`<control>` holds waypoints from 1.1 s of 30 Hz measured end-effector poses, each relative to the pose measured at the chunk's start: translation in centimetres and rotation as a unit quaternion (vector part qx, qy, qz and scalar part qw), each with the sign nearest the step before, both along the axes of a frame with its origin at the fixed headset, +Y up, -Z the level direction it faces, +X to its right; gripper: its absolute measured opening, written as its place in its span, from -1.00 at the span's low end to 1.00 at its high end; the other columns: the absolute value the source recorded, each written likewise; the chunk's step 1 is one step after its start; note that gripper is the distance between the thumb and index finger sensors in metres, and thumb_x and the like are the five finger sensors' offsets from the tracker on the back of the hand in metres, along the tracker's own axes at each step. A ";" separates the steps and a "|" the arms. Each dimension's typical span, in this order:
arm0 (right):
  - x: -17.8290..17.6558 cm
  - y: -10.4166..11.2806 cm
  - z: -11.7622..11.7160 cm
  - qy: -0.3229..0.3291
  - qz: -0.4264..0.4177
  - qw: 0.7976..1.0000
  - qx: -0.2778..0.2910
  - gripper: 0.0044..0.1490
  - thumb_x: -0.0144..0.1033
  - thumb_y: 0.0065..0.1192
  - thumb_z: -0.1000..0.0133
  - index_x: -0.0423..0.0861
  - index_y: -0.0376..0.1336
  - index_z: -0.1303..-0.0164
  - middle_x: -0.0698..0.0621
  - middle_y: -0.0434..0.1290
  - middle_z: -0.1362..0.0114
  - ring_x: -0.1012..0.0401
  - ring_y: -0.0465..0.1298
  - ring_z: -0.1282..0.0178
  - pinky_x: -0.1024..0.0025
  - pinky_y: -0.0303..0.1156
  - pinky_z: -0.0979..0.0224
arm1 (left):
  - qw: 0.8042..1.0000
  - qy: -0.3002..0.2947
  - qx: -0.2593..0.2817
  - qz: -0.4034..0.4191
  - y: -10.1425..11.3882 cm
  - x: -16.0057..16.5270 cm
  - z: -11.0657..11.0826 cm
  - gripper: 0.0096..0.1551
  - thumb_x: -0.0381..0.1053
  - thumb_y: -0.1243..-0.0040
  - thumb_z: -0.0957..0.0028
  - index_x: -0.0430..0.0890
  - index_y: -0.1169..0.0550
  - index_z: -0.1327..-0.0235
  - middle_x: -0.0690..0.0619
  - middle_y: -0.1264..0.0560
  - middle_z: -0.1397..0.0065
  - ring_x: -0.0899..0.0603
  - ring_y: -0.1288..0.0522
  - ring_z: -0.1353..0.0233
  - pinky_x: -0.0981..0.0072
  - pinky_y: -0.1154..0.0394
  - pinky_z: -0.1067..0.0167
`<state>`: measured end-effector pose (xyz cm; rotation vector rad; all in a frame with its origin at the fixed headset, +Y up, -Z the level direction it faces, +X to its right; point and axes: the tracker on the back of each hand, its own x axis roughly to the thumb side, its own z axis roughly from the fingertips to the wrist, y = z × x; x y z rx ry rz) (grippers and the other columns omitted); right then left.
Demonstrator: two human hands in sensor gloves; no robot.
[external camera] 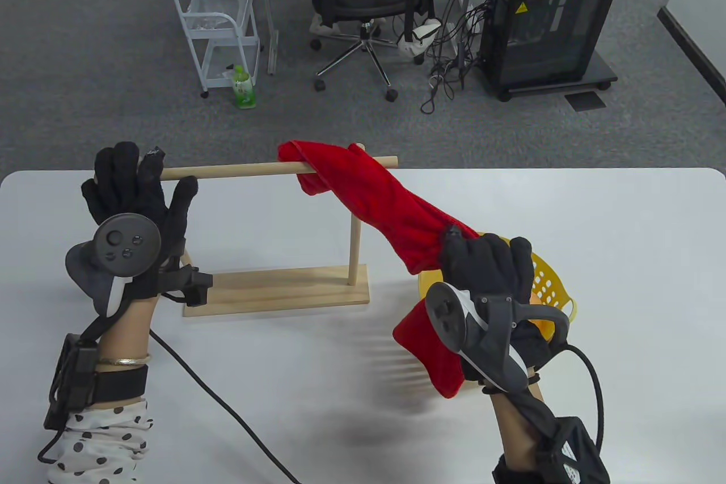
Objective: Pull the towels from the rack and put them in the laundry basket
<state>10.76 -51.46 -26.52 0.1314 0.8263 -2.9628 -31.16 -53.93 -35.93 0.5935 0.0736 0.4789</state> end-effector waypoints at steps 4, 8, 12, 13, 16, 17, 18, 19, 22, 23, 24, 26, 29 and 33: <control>1.2 0.6 -0.4 -0.040 0.003 0.999 -0.001 -0.22 -0.14 0.22 -0.26 0.02 0.12 -0.73 0.11 0.48 -0.30 0.12 0.41 -0.51 -0.03 0.15 -0.70 | 1.000 0.000 0.001 0.000 0.0 0.0 0.0 -0.18 0.50 0.31 -0.28 0.17 -0.07 -0.74 0.22 0.24 -0.87 0.00 0.42 -0.85 -0.13 0.48 -0.75; 2.0 0.9 -0.9 -0.090 0.037 0.995 -0.017 -0.29 -0.15 0.22 -0.26 0.01 0.22 -0.67 0.08 0.47 -0.28 0.10 0.40 -0.50 -0.06 0.13 -0.70 | 1.000 0.000 0.002 0.000 0.0 0.0 0.0 -0.18 0.50 0.31 -0.28 0.16 -0.07 -0.74 0.21 0.24 -0.87 0.00 0.42 -0.85 -0.13 0.48 -0.75; 2.8 1.0 -1.7 -0.124 0.041 0.991 -0.030 -0.51 -0.16 0.21 -0.26 0.12 0.40 -0.41 0.09 0.46 -0.27 0.10 0.40 -0.49 -0.06 0.15 -0.69 | 1.000 0.000 0.002 0.000 0.0 0.0 0.0 -0.18 0.50 0.31 -0.28 0.16 -0.07 -0.74 0.22 0.24 -0.87 0.00 0.42 -0.85 -0.13 0.47 -0.75; 3.1 1.0 -1.9 -0.130 0.040 0.990 -0.024 -0.52 -0.16 0.22 -0.26 0.12 0.40 -0.40 0.09 0.46 -0.27 0.10 0.40 -0.48 -0.06 0.15 -0.69 | 1.000 0.000 0.002 0.000 -0.1 0.0 0.0 -0.18 0.50 0.31 -0.28 0.16 -0.07 -0.74 0.21 0.24 -0.87 0.00 0.42 -0.85 -0.13 0.47 -0.75; 3.7 1.4 -2.3 -0.155 0.040 0.987 -0.010 -0.53 -0.16 0.21 -0.26 0.13 0.40 -0.39 0.09 0.46 -0.27 0.10 0.39 -0.49 -0.05 0.15 -0.68 | 1.000 -0.001 0.002 0.001 -0.1 0.0 0.0 -0.19 0.50 0.31 -0.28 0.17 -0.07 -0.74 0.22 0.24 -0.87 0.00 0.42 -0.85 -0.13 0.48 -0.75; 4.0 1.6 -2.4 -0.167 0.041 0.985 0.001 -0.53 -0.16 0.21 -0.26 0.13 0.41 -0.38 0.09 0.46 -0.27 0.10 0.40 -0.49 -0.05 0.16 -0.68 | 1.000 -0.001 0.001 0.001 -0.1 0.0 0.0 -0.18 0.50 0.31 -0.28 0.17 -0.07 -0.74 0.22 0.24 -0.87 0.00 0.43 -0.85 -0.13 0.48 -0.75; 4.1 1.8 -2.5 -0.173 0.042 0.984 0.007 -0.53 -0.16 0.21 -0.26 0.13 0.40 -0.39 0.09 0.46 -0.27 0.10 0.40 -0.49 -0.05 0.16 -0.68 | 1.000 -0.001 0.002 0.001 -0.1 0.0 0.0 -0.18 0.50 0.31 -0.28 0.17 -0.07 -0.74 0.22 0.24 -0.87 0.00 0.43 -0.85 -0.13 0.48 -0.75; 4.3 2.0 -2.6 -0.181 0.041 0.982 0.019 -0.53 -0.15 0.21 -0.26 0.13 0.40 -0.38 0.09 0.46 -0.27 0.10 0.40 -0.48 -0.04 0.17 -0.67 | 1.000 -0.001 0.002 0.002 -0.1 0.0 0.0 -0.19 0.50 0.31 -0.28 0.17 -0.07 -0.74 0.22 0.24 -0.87 0.01 0.43 -0.85 -0.12 0.48 -0.75; 4.5 3.0 -2.7 -0.186 0.020 0.980 0.062 -0.54 -0.14 0.21 -0.26 0.14 0.40 -0.38 0.09 0.46 -0.27 0.10 0.40 -0.48 -0.04 0.17 -0.66 | 1.000 -0.001 0.002 0.003 -0.1 0.0 -0.1 -0.19 0.50 0.31 -0.28 0.17 -0.07 -0.74 0.22 0.24 -0.87 0.01 0.43 -0.85 -0.12 0.48 -0.75; 4.5 3.2 -2.7 -0.185 0.014 0.980 0.074 -0.54 -0.14 0.21 -0.26 0.14 0.40 -0.38 0.09 0.46 -0.26 0.10 0.40 -0.48 -0.04 0.18 -0.66 | 1.000 -0.001 0.002 0.003 -0.1 0.0 -0.1 -0.19 0.50 0.31 -0.28 0.17 -0.07 -0.74 0.22 0.24 -0.87 0.01 0.43 -0.85 -0.12 0.48 -0.76; 4.4 3.6 -2.6 -0.183 0.007 0.979 0.093 -0.54 -0.14 0.21 -0.26 0.14 0.41 -0.37 0.09 0.46 -0.26 0.10 0.40 -0.47 -0.04 0.18 -0.66 | 1.000 -0.001 0.001 0.004 -0.1 0.0 -0.1 -0.19 0.50 0.31 -0.28 0.17 -0.07 -0.74 0.23 0.24 -0.87 0.01 0.43 -0.85 -0.12 0.48 -0.75; 4.2 4.4 -2.6 -0.184 0.003 0.976 0.119 -0.54 -0.14 0.20 -0.26 0.13 0.40 -0.37 0.09 0.46 -0.26 0.10 0.40 -0.47 -0.04 0.18 -0.65 | 1.000 0.000 0.001 0.004 -0.1 0.0 -0.1 -0.19 0.50 0.31 -0.28 0.17 -0.07 -0.74 0.23 0.24 -0.87 0.01 0.43 -0.85 -0.12 0.48 -0.76; 3.9 6.0 -2.4 -0.186 -0.003 0.969 0.161 -0.54 -0.14 0.20 -0.26 0.13 0.40 -0.38 0.09 0.46 -0.26 0.10 0.40 -0.47 -0.03 0.18 -0.65 | 1.000 0.000 0.002 0.004 -0.1 0.0 -0.1 -0.19 0.50 0.31 -0.28 0.17 -0.07 -0.74 0.23 0.24 -0.87 0.01 0.43 -0.85 -0.12 0.48 -0.75; 3.5 7.9 -2.0 -0.180 -0.029 0.961 0.209 -0.54 -0.14 0.19 -0.27 0.13 0.39 -0.38 0.09 0.44 -0.27 0.10 0.39 -0.48 -0.03 0.17 -0.65 | 1.000 0.001 0.001 0.003 -0.1 0.0 -0.1 -0.19 0.50 0.31 -0.28 0.17 -0.07 -0.74 0.23 0.24 -0.87 0.01 0.43 -0.85 -0.12 0.48 -0.75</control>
